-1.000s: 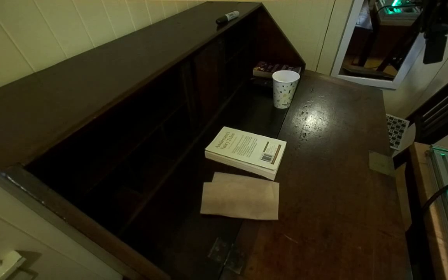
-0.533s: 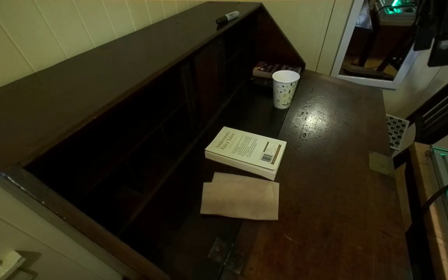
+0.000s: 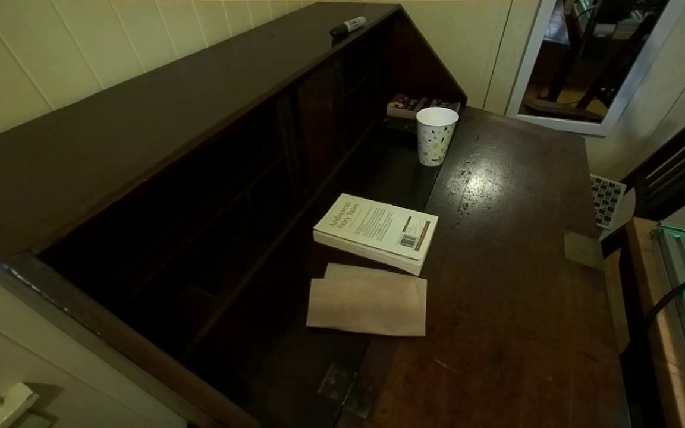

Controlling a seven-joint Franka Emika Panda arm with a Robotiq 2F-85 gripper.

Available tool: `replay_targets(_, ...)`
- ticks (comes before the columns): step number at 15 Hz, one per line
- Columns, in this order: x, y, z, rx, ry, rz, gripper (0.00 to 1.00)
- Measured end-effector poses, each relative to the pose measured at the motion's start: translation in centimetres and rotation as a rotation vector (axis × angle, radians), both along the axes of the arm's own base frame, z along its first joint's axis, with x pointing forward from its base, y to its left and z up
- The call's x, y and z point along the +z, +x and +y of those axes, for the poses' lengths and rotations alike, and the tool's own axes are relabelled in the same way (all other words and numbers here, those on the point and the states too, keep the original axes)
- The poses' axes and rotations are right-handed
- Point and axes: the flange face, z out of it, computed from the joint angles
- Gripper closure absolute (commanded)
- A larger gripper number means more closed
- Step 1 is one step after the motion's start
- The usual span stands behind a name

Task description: Pick up the marker and place it in the paper cup with the cap side down

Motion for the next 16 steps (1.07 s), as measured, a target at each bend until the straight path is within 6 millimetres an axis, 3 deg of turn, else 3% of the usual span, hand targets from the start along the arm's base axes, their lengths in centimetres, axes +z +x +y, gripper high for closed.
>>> replay_targets(9, 1.6, 4.6, -6.6, -0.098, -0.017, -0.105, 0.0)
replay_targets(16, 1.5, 5.4, -7.2, -0.104, -0.021, -0.097, 0.0)
